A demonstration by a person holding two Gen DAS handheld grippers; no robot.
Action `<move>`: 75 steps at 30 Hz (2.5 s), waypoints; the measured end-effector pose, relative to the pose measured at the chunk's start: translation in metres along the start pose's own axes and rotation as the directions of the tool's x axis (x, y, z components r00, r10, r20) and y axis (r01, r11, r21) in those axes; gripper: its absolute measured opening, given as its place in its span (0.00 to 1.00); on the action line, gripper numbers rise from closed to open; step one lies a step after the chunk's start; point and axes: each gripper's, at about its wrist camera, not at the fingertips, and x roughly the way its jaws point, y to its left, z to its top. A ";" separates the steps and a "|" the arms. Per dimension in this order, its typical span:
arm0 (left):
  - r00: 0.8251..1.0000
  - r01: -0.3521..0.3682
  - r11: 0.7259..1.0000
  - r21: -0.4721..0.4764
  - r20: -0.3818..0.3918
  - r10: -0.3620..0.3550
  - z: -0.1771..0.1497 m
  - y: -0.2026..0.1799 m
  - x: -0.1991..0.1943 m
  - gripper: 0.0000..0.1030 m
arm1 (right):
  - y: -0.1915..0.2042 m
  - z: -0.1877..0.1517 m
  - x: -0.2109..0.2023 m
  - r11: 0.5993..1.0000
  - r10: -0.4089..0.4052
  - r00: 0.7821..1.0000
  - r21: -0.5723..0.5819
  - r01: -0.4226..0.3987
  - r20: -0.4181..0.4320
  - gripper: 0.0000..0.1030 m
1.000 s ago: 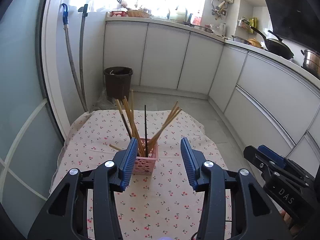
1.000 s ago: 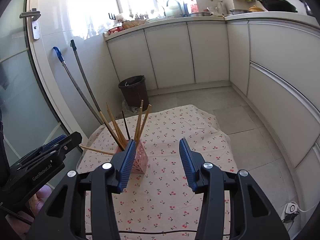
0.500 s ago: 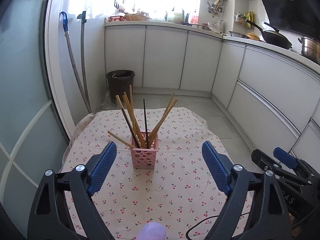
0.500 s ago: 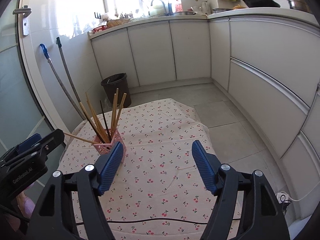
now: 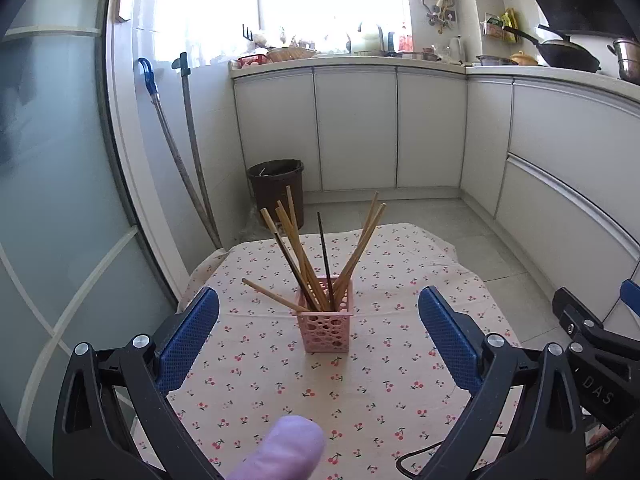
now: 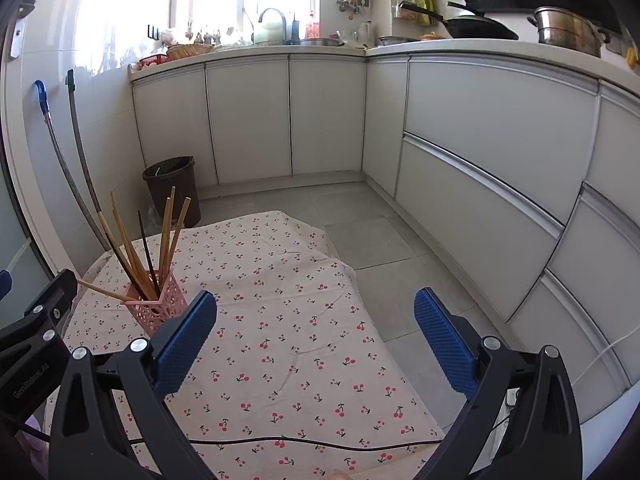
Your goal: Organize utensils
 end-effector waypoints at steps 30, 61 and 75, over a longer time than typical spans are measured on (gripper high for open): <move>0.999 0.027 0.998 -0.050 -0.042 -0.029 -0.001 0.007 0.009 0.93 | -0.002 -0.001 0.010 0.998 0.035 0.999 0.050 -0.033 -0.035 0.93; 0.998 0.028 0.999 -0.044 -0.058 -0.030 -0.003 0.007 0.013 0.93 | -0.002 -0.004 0.017 0.998 0.035 0.997 0.060 -0.031 -0.067 0.93; 0.998 0.020 0.999 -0.045 -0.064 -0.023 -0.005 0.008 0.015 0.93 | -0.001 -0.005 0.019 0.998 0.036 0.997 0.060 -0.031 -0.075 0.93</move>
